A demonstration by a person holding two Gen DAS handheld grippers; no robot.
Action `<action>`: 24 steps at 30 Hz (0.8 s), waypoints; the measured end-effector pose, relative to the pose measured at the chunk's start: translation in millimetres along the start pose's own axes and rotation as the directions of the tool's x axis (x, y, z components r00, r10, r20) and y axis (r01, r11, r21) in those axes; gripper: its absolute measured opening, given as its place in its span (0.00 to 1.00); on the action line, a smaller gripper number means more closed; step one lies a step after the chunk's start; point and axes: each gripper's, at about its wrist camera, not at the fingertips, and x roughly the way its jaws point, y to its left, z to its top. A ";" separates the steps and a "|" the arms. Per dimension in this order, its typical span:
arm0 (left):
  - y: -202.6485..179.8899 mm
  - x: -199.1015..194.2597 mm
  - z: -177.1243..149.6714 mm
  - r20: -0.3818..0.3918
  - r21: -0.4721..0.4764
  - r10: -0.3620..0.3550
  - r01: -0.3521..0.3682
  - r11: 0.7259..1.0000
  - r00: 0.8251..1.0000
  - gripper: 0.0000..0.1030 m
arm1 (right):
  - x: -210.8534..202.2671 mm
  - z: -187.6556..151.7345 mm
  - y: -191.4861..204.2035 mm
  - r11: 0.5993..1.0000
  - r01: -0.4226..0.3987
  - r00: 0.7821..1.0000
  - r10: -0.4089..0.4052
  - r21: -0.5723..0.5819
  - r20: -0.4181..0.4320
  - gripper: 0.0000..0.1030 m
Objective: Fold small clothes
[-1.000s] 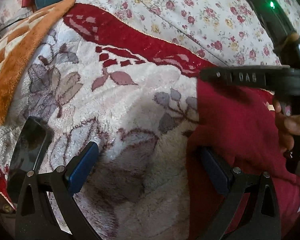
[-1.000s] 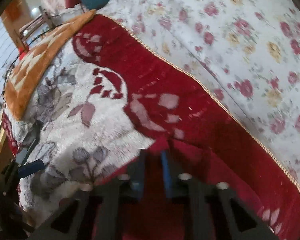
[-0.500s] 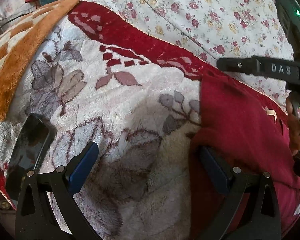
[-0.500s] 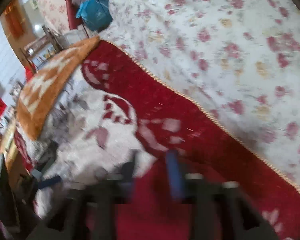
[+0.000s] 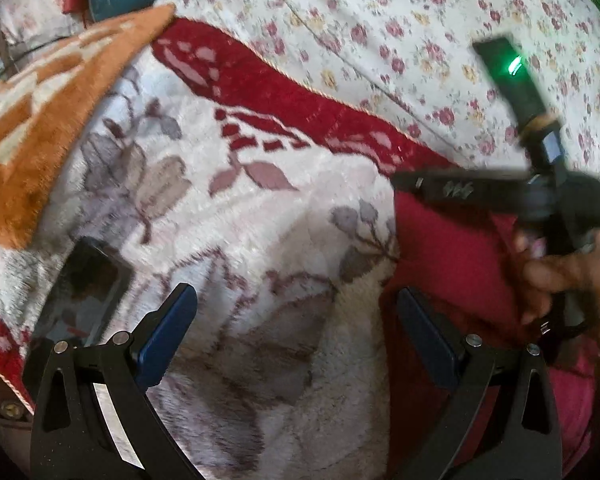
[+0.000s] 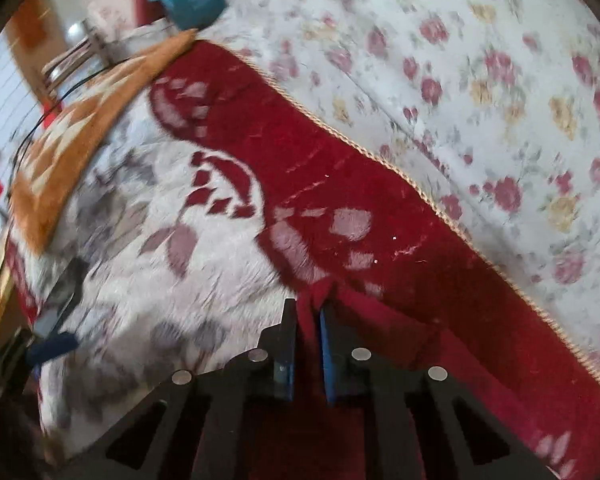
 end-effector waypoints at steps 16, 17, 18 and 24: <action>-30.8 11.8 3.8 -0.011 0.063 -0.010 0.011 0.998 1.000 0.98 | -122.5 -152.7 -40.9 0.939 0.183 0.983 -0.171 0.290 -0.066 0.42; -35.2 19.3 1.3 -0.036 0.083 0.010 -0.007 0.996 0.999 0.98 | -120.5 -166.3 -45.8 0.930 0.198 0.980 -0.185 0.309 -0.070 0.42; -36.7 22.7 -0.9 -0.046 0.091 0.018 -0.013 0.996 0.999 0.98 | -125.5 -174.3 -48.3 0.928 0.174 0.984 -0.180 0.328 -0.013 0.42; -35.1 10.3 -6.9 -0.017 0.085 0.027 -0.025 0.996 0.999 0.98 | -161.4 -187.7 -38.8 0.914 0.164 0.982 -0.189 0.371 0.032 0.42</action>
